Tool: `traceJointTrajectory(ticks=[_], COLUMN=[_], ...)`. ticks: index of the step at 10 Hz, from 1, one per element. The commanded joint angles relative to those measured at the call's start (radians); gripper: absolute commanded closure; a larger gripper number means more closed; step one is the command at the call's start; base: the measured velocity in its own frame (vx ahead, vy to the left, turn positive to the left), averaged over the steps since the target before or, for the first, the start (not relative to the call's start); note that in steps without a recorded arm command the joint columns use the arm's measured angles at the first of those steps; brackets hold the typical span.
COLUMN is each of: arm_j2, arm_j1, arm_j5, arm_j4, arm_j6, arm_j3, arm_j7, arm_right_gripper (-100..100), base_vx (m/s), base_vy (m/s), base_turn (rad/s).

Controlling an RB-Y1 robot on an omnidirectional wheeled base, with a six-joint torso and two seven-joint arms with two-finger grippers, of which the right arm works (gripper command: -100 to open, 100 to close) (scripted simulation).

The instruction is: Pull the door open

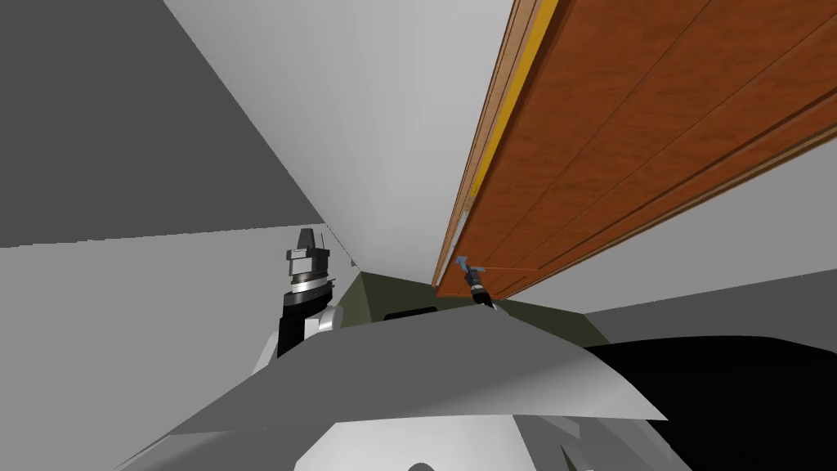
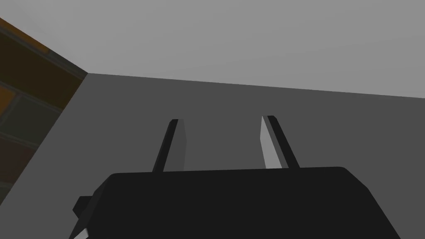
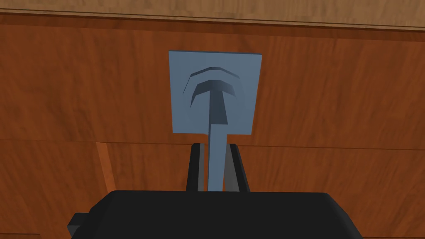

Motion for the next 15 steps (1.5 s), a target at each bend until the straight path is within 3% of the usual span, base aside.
traceJointTrajectory(ticks=[1,2,3,4,5,10,11,12,15], arm_j2=[-0.015,-0.021,-0.015,-0.028,-0.032,-0.083,-0.076,-0.085,-0.099], arm_j1=[0.017,0.024,0.015,0.034,0.038,0.091,0.078,0.096,0.118], arm_j5=[0.007,0.011,0.010,0.017,0.018,0.037,0.035,0.039,0.041], arm_j4=[-0.016,-0.019,-0.009,-0.008,-0.008,-0.005,0.013,0.019,0.023], arm_j6=[-0.010,-0.016,-0.014,-0.038,-0.045,-0.128,-0.123,-0.151,-0.188], arm_j3=[0.013,0.021,0.018,0.034,0.038,0.081,0.077,0.086,0.096], arm_j7=[-0.020,-0.030,-0.023,-0.043,-0.047,-0.106,-0.100,-0.111,-0.125], arm_right_gripper=[100,100,100,100,100,100,100,100,100], base_vx=[-0.208,-0.214,-0.098,-0.173,-0.217,-0.223,-0.093,-0.152,-0.184], base_vy=[-0.044,-0.049,-0.020,-0.054,-0.069,-0.046,-0.028,-0.046,-0.069], base_turn=[0.113,0.093,0.025,0.145,0.145,0.129,0.024,0.190,0.141])
